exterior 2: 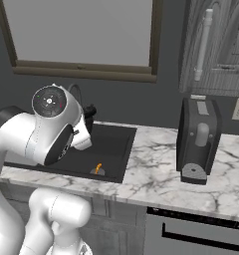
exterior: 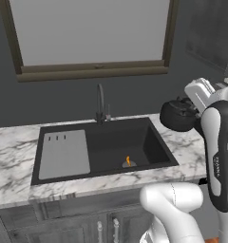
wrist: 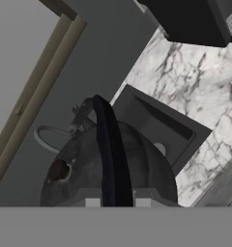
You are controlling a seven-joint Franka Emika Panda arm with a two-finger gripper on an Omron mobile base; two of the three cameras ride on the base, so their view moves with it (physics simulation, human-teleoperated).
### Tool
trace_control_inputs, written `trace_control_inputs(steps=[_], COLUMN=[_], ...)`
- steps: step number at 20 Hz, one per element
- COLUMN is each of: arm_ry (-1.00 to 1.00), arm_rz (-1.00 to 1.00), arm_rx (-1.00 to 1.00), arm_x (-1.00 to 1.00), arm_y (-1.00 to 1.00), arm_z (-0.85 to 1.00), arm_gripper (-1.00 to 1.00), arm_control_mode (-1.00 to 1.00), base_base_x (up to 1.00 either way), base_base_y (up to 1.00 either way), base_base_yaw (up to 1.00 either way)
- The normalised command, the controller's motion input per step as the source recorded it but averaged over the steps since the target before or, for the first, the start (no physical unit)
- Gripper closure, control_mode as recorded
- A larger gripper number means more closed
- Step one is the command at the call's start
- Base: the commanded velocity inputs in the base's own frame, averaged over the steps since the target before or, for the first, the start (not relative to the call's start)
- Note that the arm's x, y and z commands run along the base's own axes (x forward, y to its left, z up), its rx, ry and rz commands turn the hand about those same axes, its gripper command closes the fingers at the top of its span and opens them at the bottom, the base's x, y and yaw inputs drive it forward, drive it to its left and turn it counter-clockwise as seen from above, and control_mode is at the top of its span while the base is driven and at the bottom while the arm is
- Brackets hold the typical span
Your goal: Open the cabinet, pick the kettle from the cabinet, and place it in the sink.
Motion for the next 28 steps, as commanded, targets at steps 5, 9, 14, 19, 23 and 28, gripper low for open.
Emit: trace_control_inputs(steps=[5,9,14,19,23,28], arm_ry=[0.00,0.00,0.00,0.00,0.00,0.00], arm_rz=[0.00,0.00,0.00,0.00,0.00,0.00], arm_rx=[0.00,0.00,0.00,0.00,0.00,0.00], arm_x=[0.00,0.00,0.00,0.00,0.00,0.00], arm_y=[0.00,0.00,0.00,0.00,0.00,0.00], arm_z=[0.00,0.00,0.00,0.00,0.00,0.00], arm_gripper=[1.00,1.00,1.00,1.00,1.00,1.00], arm_control_mode=[1.00,1.00,1.00,1.00,1.00,-1.00], base_base_x=[0.00,0.00,0.00,0.00,0.00,0.00], base_base_y=[0.00,0.00,0.00,0.00,0.00,0.00], base_base_yaw=[0.00,0.00,0.00,0.00,0.00,0.00])
